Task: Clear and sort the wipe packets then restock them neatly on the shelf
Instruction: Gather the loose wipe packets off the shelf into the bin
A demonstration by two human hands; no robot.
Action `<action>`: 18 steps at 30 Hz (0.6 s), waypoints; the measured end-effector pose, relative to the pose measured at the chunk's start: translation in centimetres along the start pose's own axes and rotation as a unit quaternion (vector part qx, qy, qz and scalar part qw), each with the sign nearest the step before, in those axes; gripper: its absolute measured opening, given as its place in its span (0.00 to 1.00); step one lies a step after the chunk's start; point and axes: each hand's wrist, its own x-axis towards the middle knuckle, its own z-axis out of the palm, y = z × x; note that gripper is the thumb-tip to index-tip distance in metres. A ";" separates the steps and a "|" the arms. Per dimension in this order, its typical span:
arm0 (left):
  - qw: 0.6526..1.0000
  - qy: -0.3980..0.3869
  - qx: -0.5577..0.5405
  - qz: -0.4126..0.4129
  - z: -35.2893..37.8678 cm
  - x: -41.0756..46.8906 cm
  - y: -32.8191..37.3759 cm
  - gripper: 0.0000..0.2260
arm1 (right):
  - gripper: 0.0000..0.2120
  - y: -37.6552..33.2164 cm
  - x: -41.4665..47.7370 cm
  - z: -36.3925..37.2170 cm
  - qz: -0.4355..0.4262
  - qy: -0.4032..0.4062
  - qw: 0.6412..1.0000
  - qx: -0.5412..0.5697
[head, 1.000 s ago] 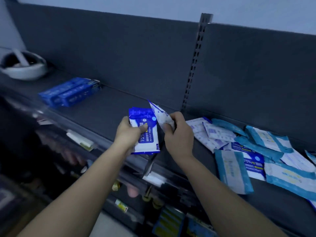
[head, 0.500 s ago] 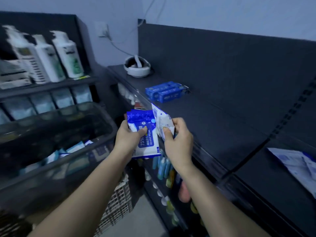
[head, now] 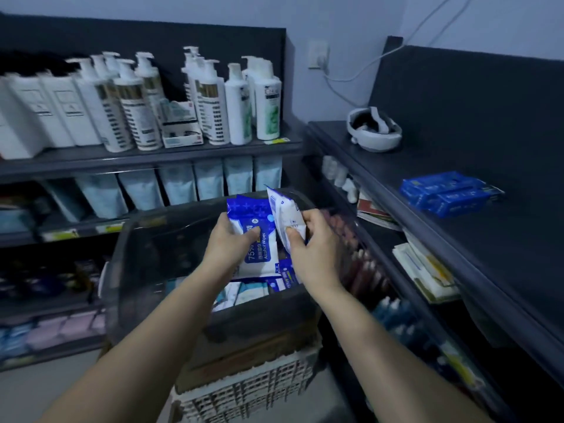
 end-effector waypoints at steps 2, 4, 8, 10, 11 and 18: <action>0.999 0.010 0.039 -0.003 -1.7 1.9 -0.8 0.12 | 0.05 0.1 0.8 2.4 -0.001 -0.041 0.999 -0.007; 0.994 0.016 0.104 -0.007 -3.1 3.4 -1.9 0.11 | 0.04 0.7 1.6 4.5 -0.003 -0.088 0.995 -0.044; 0.974 -0.012 0.220 -0.059 -5.2 6.8 -5.1 0.12 | 0.04 2.7 3.5 8.5 0.003 -0.208 0.969 -0.133; 0.952 -0.042 0.288 -0.093 -5.8 8.1 -6.8 0.13 | 0.04 3.9 4.4 10.2 -0.007 -0.278 0.941 -0.192; 0.938 -0.060 0.323 -0.112 -6.0 8.6 -7.5 0.14 | 0.04 4.5 4.8 10.9 -0.015 -0.306 0.926 -0.220; 0.817 -0.213 0.509 -0.170 -6.0 11.9 -13.5 0.21 | 0.02 8.2 6.9 15.1 -0.093 -0.490 0.789 -0.358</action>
